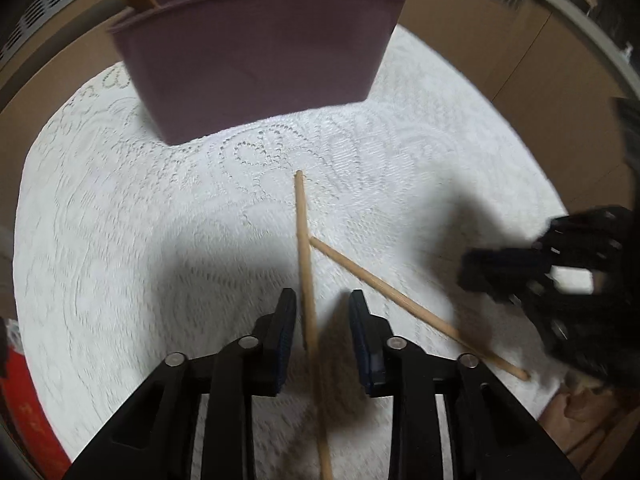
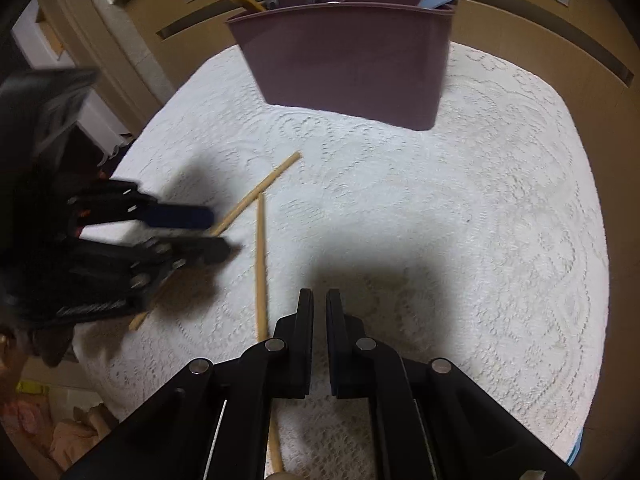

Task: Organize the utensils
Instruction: 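Grasp a wooden chopstick with the left tool while the right tool grasps another chopstick, then lift both chopsticks over the caddy and drop them inside, opening both tools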

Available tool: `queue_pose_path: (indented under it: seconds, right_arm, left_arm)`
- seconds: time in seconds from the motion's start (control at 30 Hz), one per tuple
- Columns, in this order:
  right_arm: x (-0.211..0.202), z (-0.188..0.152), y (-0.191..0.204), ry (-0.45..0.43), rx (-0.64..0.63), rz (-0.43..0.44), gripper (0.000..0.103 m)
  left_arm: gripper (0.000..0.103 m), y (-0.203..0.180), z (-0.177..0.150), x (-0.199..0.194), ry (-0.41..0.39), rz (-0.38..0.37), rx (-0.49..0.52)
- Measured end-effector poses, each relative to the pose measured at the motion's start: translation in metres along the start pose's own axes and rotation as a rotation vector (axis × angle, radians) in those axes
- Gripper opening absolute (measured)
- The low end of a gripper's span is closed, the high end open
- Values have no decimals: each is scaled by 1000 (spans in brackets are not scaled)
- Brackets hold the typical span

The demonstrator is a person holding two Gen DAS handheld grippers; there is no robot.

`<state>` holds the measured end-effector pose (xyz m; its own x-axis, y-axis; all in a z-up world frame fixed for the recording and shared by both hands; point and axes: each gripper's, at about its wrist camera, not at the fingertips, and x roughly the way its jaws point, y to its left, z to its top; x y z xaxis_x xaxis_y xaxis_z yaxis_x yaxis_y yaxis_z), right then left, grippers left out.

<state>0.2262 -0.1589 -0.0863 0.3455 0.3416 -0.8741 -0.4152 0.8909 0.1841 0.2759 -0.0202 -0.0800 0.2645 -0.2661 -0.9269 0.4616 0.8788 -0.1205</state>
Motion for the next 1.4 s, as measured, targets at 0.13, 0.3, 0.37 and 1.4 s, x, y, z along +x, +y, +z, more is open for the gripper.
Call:
queue_pose_path:
  seconds: [0.13, 0.3, 0.37, 1.4]
  right_arm:
    - [-3, -4, 4, -17, -20, 10, 7]
    - [-4, -7, 12, -10, -46, 32, 8]
    - [-3, -7, 16, -1, -54, 40, 8]
    - [0, 16, 43, 16, -130, -10, 6]
  left_arm:
    - [26, -3, 12, 5, 45, 7, 30]
    - [28, -3, 16, 7, 67, -5, 29]
    - [14, -2, 13, 6, 37, 12, 6]
    - [6, 41, -80, -78, -374, -79, -361]
